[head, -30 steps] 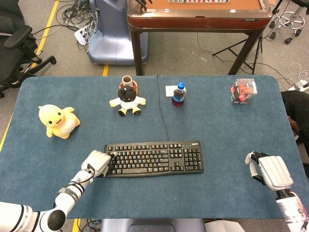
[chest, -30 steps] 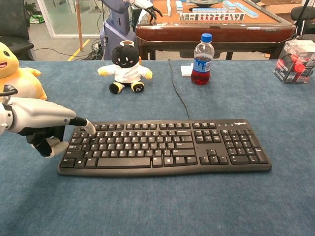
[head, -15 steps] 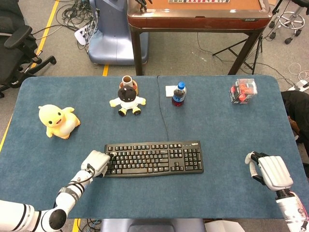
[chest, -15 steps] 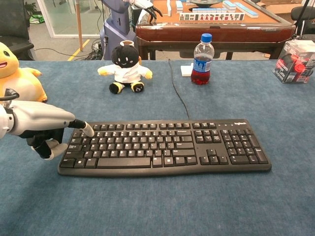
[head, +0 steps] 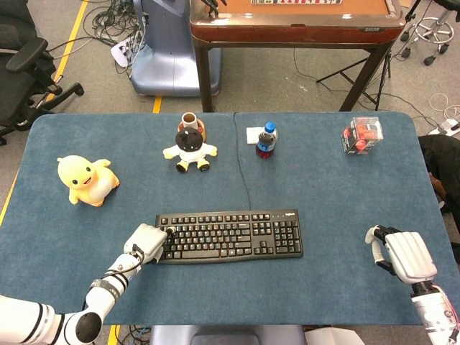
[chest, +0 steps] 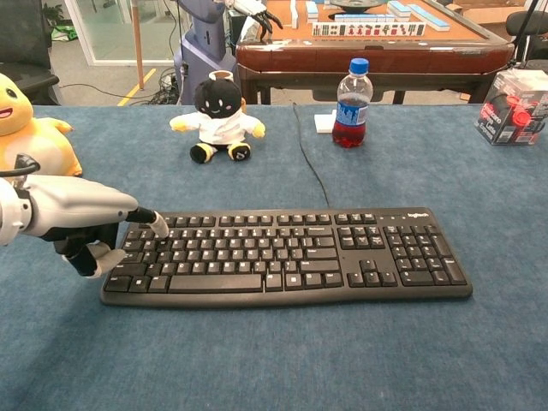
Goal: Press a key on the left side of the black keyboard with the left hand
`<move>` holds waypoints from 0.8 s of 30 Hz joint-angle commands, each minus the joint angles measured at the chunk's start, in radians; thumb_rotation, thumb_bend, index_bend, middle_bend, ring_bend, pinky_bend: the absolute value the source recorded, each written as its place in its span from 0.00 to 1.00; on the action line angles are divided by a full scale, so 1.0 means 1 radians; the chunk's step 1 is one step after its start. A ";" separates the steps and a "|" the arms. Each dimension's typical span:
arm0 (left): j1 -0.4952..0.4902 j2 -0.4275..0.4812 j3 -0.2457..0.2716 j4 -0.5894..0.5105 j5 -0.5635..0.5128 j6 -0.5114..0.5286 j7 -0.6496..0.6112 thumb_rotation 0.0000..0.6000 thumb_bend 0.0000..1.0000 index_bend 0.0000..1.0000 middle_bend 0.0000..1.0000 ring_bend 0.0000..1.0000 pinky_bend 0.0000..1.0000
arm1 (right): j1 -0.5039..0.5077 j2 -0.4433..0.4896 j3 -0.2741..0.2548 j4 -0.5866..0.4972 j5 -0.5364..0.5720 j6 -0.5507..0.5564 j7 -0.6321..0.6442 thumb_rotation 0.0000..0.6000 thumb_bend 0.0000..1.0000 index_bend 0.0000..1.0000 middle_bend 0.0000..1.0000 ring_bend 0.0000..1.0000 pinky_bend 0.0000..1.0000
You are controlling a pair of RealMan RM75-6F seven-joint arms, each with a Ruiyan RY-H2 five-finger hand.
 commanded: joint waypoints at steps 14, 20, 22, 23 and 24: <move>0.225 0.129 0.142 -0.152 0.491 0.240 -0.091 1.00 0.62 0.18 0.84 0.87 1.00 | -0.001 -0.010 -0.001 0.000 0.000 0.001 -0.018 1.00 0.70 0.51 0.49 0.53 0.88; 0.372 0.145 0.223 -0.097 0.765 0.359 -0.194 1.00 0.68 0.23 0.71 0.79 1.00 | 0.000 -0.017 -0.003 0.005 -0.007 0.001 -0.025 1.00 0.70 0.51 0.49 0.53 0.88; 0.429 0.142 0.244 -0.055 0.856 0.410 -0.249 1.00 0.68 0.24 0.64 0.73 0.99 | -0.001 -0.017 -0.004 0.006 -0.008 0.003 -0.025 1.00 0.70 0.51 0.49 0.53 0.88; 0.452 0.141 0.253 -0.035 0.893 0.432 -0.272 1.00 0.65 0.25 0.61 0.69 0.97 | -0.001 -0.017 -0.004 0.006 -0.009 0.002 -0.025 1.00 0.70 0.51 0.49 0.53 0.88; 0.476 0.141 0.262 -0.015 0.926 0.454 -0.292 1.00 0.60 0.25 0.57 0.65 0.95 | -0.001 -0.017 -0.005 0.006 -0.009 0.002 -0.024 1.00 0.70 0.51 0.49 0.53 0.87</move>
